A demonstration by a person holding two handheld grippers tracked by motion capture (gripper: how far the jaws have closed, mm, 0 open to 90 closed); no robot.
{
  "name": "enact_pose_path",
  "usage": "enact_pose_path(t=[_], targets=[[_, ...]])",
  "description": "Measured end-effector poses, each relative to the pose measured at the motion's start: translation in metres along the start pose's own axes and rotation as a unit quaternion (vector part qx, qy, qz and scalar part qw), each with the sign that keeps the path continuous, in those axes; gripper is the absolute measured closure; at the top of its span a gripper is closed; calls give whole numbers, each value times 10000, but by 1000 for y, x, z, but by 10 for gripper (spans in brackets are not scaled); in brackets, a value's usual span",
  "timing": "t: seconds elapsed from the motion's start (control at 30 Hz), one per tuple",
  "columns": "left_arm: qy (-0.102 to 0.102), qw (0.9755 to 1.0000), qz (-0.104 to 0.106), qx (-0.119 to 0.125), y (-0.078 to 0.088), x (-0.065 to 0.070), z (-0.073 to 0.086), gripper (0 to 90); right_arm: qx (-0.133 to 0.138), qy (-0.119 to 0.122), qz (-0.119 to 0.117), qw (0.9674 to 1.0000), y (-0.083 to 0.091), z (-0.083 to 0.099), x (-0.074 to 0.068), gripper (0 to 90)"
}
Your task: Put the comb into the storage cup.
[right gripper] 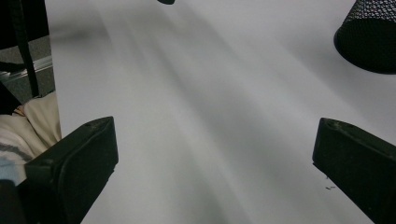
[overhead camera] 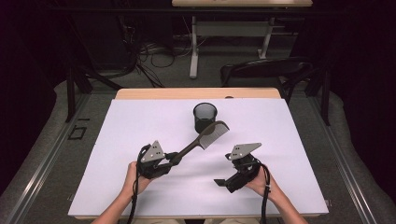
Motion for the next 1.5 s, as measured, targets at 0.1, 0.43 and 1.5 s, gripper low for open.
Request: enact_pose_path(t=[0.1,0.43,1.5], targets=[[12,10000,-67,18,0,1,1,726,51,-74,36,10000,-1,0,3,0],[121,9994,-257,198,0,0,-4,726,142,-311,110,9994,-4,0,6,3],[458,9962,-552,490,-10,11,-14,726,538,-800,120,9953,-9,-20,5,0]])
Point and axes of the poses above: each handheld gripper's, and its own axes: y roughly backward along the jaws, z roughly out of its underside, x roughly to its right, the point moved 10 cm from there along -y, roughly forward along the jaws, and after that the axes turned 8 degrees about -y, right-handed, at the moved point
